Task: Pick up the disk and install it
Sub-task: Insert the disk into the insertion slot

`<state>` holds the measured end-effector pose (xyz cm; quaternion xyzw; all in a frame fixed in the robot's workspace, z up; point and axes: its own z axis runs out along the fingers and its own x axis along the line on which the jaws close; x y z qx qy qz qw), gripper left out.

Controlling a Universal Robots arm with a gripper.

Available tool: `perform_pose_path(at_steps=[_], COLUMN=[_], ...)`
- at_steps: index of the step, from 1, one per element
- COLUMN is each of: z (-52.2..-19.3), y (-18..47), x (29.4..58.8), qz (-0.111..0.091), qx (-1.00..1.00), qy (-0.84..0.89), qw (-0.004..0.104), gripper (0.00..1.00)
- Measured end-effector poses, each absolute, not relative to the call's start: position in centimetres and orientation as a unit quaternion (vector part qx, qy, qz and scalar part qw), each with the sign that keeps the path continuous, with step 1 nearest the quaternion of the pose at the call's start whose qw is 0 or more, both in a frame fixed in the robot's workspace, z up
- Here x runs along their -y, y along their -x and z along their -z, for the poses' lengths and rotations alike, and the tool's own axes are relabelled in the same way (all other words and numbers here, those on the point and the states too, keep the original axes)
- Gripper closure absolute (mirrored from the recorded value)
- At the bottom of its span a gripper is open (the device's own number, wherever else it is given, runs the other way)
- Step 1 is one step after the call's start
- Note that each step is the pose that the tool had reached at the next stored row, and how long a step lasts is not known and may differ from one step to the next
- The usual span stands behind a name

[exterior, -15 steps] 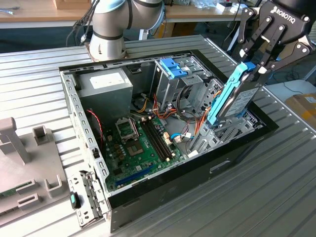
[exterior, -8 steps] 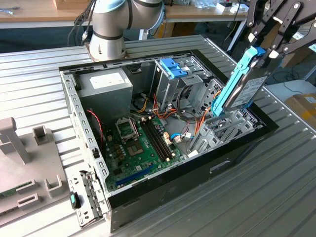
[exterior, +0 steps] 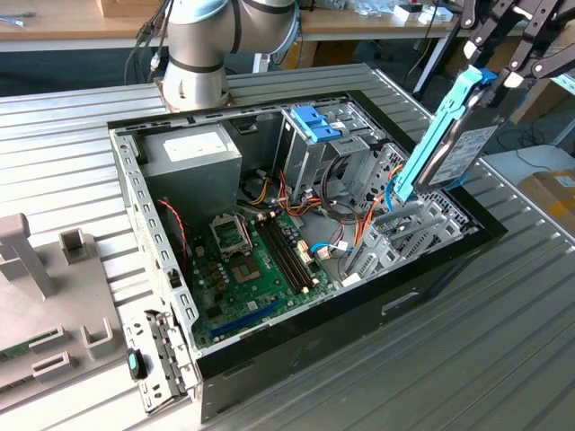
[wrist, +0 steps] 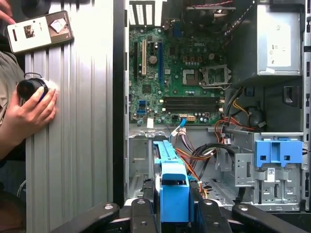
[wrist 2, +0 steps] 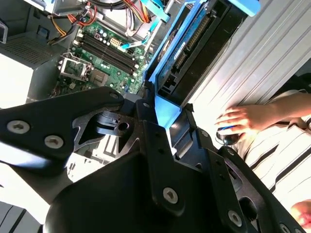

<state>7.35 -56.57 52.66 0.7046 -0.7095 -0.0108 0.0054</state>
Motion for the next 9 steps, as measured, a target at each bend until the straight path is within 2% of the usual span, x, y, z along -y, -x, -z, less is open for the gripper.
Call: perform_pose_path(at_steps=[9], z=[-50.7], y=[-7.3], x=[56.9], qz=[0.010], qx=[0.709], qy=[-0.705], qw=[0.005], gripper=[0.64])
